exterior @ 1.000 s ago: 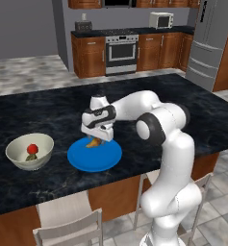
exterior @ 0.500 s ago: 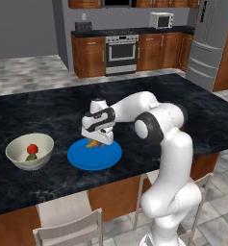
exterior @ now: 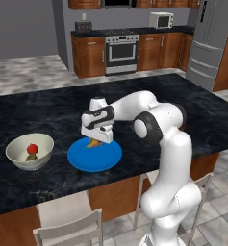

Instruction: Take the fruits from the plate on the dining counter and place two fruits in each bowl.

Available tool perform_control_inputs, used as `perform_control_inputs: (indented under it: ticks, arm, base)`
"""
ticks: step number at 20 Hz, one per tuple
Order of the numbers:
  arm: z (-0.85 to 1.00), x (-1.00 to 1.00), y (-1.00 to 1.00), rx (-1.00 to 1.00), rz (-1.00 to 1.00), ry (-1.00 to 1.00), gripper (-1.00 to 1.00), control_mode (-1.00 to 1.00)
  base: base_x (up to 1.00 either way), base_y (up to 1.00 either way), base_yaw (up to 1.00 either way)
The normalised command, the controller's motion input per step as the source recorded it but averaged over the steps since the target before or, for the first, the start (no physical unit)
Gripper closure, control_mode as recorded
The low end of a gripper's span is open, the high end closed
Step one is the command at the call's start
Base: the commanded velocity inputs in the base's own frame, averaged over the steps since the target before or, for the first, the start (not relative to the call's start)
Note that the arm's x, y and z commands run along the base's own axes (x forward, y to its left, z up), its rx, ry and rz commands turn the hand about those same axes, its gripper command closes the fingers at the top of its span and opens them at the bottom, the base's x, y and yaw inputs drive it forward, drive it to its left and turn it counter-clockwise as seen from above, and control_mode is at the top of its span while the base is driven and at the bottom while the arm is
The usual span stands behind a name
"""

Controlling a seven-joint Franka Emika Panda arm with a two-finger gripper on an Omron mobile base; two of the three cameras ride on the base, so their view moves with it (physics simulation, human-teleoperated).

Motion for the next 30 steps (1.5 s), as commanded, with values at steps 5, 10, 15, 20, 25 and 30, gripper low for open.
perform_control_inputs:
  ticks: [5, 10, 15, 20, 25, 30]
  arm:
    - [0.03, -0.02, -0.03, 0.0, 0.0, -0.02, 1.0, -1.0]
    - [0.78, -0.37, -0.36, 0.04, 0.05, -0.07, 1.0, -1.0]
    - [1.0, -0.37, -0.39, 0.0, 0.07, -0.05, 1.0, -1.0]
    - [0.94, 0.05, -0.66, -0.04, 0.2, -0.1, 1.0, -1.0]
    - [0.72, 0.08, -0.98, -0.02, 0.27, -0.15, 1.0, -1.0]
    - [0.33, 0.0, -1.0, -0.02, 0.32, -0.22, 1.0, -1.0]
  base:
    - [0.0, 0.0, 0.0]
    - [0.0, 0.0, 0.0]
    - [0.0, 0.0, 0.0]
    - [0.0, 0.0, 0.0]
    - [0.0, 0.0, 0.0]
    - [0.0, 0.0, 0.0]
